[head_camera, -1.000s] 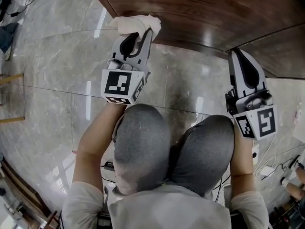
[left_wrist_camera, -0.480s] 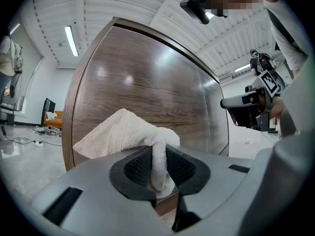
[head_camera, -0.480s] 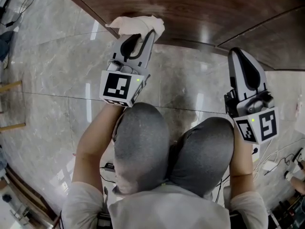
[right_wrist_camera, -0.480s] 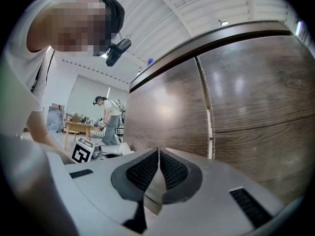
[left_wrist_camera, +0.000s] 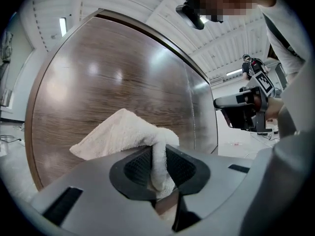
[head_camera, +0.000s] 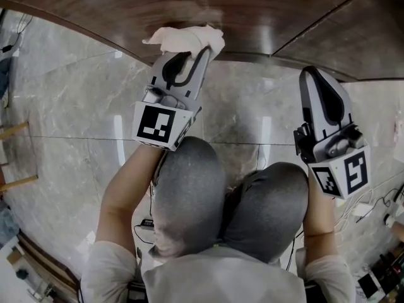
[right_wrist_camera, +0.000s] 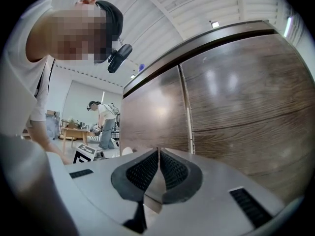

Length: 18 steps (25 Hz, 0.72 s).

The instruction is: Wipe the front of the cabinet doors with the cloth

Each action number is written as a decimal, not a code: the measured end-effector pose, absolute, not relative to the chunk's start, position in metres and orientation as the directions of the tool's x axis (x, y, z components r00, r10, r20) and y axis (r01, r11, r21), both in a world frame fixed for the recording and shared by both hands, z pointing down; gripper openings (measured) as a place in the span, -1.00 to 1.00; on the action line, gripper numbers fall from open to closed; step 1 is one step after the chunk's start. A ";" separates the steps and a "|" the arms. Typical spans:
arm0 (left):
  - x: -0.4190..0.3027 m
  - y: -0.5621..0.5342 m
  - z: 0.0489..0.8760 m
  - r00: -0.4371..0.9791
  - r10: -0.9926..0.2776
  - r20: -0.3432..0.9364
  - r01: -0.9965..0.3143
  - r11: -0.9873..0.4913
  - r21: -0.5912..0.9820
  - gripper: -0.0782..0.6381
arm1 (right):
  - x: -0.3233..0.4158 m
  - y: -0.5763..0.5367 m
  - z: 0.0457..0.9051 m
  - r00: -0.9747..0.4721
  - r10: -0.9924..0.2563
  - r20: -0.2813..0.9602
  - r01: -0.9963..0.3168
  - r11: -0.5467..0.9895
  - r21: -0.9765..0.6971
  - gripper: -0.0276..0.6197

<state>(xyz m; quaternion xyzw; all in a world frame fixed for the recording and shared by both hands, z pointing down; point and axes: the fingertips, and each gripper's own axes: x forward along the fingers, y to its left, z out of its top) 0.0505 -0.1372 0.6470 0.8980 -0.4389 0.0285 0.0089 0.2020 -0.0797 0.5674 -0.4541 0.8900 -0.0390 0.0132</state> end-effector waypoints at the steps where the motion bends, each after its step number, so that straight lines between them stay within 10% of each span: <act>1: 0.052 -0.138 0.648 0.615 -0.786 0.057 -0.787 -0.617 -0.012 -0.54 | 0.203 -0.081 0.569 -0.584 -0.812 0.015 -0.810 0.581 -0.082 -0.80; 18: 0.146 -0.131 0.649 0.815 -0.577 0.051 -0.578 -0.816 0.005 -0.54 | 0.240 -0.083 0.573 -0.533 -0.846 0.010 -0.839 0.527 -0.135 -0.80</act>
